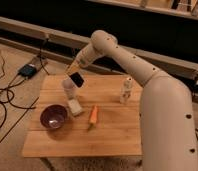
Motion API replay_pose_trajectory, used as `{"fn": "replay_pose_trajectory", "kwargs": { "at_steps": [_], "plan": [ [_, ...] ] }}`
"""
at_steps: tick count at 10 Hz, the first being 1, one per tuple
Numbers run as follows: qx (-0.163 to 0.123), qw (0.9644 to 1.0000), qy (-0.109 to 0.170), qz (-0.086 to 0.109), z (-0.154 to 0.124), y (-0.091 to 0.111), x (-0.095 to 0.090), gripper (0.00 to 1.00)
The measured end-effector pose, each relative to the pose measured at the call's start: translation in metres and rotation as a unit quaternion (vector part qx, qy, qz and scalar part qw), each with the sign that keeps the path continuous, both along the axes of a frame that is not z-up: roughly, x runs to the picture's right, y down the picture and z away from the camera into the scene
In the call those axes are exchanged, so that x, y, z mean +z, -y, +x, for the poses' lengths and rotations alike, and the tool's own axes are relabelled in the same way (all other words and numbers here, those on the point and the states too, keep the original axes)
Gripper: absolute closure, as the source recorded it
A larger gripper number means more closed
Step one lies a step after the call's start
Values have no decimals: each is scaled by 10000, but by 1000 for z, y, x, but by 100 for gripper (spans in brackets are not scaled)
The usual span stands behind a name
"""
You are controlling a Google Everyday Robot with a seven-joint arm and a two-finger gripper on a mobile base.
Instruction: Place the eraser in the ceramic cup
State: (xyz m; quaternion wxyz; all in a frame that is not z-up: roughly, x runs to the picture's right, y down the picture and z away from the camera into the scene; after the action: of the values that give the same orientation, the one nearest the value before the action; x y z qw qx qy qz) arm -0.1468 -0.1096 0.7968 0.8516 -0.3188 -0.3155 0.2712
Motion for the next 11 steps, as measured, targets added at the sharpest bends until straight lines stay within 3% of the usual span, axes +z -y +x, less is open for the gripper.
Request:
{"fn": "replay_pose_trajectory", "kwargs": {
  "at_steps": [11],
  "plan": [
    [-277,9991,283,-149,-40,0,33,100]
  ]
}}
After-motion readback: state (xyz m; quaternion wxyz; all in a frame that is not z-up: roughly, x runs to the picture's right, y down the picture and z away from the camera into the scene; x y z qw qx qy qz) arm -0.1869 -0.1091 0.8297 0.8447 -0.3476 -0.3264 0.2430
